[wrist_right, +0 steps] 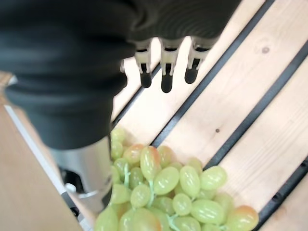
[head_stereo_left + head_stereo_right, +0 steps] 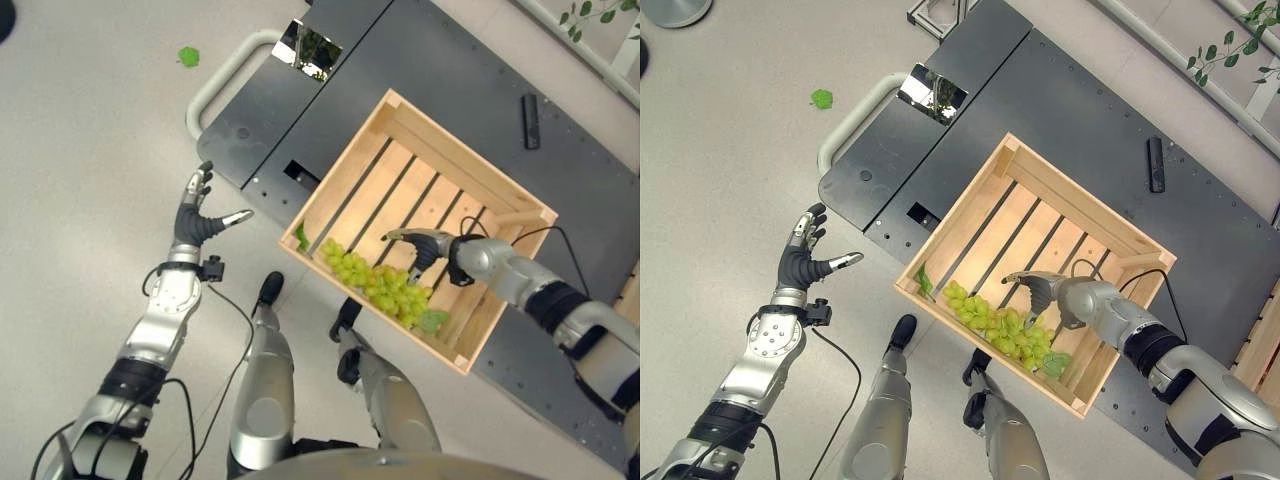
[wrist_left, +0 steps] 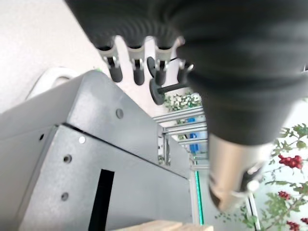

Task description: Pick up the fruits from the basket on one side to the basket on the other side

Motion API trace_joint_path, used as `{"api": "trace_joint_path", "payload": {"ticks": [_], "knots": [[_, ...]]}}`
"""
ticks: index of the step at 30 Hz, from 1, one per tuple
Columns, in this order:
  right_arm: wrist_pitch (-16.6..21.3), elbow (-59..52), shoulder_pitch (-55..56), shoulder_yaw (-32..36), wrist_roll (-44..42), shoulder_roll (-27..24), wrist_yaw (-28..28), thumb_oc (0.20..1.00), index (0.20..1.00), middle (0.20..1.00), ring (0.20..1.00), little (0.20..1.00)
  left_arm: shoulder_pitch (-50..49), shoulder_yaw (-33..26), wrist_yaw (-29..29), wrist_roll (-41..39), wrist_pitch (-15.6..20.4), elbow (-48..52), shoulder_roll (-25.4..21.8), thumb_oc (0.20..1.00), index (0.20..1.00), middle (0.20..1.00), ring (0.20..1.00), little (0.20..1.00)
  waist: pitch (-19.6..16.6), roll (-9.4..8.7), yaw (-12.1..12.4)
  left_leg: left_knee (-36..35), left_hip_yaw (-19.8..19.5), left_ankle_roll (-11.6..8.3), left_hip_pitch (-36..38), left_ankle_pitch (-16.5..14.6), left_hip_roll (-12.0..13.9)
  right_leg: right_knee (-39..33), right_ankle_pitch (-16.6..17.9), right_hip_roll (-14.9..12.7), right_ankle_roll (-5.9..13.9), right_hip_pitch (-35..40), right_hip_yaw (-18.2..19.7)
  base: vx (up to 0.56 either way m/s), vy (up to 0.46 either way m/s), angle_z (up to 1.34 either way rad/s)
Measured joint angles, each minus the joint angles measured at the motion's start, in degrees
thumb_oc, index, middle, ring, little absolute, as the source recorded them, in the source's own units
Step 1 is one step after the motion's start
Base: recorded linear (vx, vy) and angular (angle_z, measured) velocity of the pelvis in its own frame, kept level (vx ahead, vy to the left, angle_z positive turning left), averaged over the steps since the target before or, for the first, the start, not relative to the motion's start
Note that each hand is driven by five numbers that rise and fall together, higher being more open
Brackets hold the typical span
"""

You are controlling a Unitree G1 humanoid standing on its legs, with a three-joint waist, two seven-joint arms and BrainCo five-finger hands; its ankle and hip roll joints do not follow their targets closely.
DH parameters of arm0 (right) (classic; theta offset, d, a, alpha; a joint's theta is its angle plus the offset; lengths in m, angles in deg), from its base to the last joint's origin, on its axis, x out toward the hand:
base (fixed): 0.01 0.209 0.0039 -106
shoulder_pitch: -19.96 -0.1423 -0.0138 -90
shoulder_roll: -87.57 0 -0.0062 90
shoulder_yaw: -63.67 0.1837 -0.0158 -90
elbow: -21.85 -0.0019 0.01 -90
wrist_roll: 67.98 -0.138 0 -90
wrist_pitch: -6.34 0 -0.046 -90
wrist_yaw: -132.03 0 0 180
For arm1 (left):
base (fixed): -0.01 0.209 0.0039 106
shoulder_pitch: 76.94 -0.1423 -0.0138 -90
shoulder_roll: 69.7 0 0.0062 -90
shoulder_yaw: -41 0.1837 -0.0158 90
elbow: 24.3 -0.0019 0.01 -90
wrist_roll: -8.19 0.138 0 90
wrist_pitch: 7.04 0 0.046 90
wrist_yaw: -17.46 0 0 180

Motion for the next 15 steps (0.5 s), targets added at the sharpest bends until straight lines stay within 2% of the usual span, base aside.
{"api": "trace_joint_path", "payload": {"ticks": [10, 15], "knots": [[-0.2, 2.9, -2.5, -0.8, 0.8, 6.5, 0.9, 1.0, 1.0, 1.0, 1.0, 1.0, 1.3, 0.9, -0.6, 0.0, 0.0, -2.0, 0.4, 1.0, 1.0, 1.0, 1.0, 1.0, 0.0, 0.03, 0.1, 0.1, 0.2, 0.0, 0.0, 0.0, 0.0, 1.7, -0.6, -0.3, -0.27, -0.9, 0.3, 0.0, 0.0, 0.0], [-0.8, 8.4, -3.5, -3.0, 2.5, 10.1, 0.1, 1.0, 1.0, 1.0, 1.0, 1.0, 1.4, 1.1, -0.6, 0.0, 0.0, -2.4, 0.7, 1.0, 1.0, 1.0, 1.0, 1.0, 0.0, 0.03, 0.1, 0.1, 0.1, -0.08, -0.4, 0.1, 0.1, 2.8, -1.3, -0.3, -0.11, -1.8, 0.3, 0.0, -0.006, 0.0]]}}
